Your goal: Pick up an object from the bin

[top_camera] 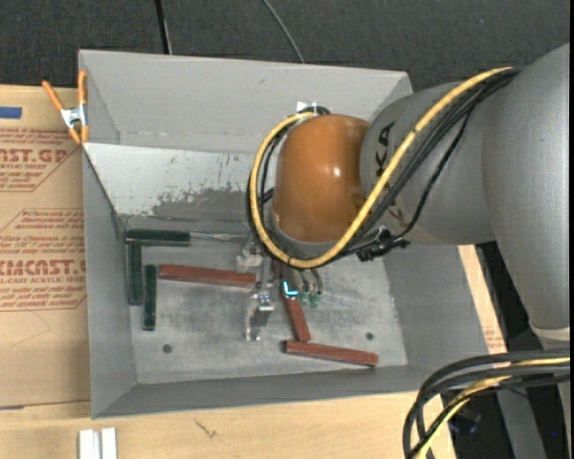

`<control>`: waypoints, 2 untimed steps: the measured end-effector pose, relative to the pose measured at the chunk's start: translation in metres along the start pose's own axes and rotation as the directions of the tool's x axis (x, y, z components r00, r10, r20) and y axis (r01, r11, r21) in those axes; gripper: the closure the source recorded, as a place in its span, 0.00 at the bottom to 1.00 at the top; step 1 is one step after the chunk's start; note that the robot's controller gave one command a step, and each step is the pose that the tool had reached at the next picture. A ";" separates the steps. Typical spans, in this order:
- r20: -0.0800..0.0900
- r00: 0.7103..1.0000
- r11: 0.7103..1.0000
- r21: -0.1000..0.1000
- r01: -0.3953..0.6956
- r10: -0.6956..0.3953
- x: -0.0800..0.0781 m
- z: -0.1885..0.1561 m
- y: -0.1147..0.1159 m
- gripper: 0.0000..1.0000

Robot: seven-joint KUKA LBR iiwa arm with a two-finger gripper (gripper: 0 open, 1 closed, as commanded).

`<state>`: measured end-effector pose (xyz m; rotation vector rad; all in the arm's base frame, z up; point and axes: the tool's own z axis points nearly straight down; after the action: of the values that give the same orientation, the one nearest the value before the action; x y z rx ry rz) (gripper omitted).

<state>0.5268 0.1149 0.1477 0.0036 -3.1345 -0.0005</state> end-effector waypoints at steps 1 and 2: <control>0.007 1.000 1.000 -0.001 -0.001 0.001 -0.002 -0.004 0.000 0.00; 0.016 0.999 0.999 -0.004 -0.047 0.047 -0.021 0.037 -0.012 0.00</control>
Offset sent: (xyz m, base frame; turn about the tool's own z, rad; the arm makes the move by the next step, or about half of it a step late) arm 0.0322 -0.0260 -0.0777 0.0896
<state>0.5479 0.1026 0.1107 -0.0709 -3.1501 -0.0059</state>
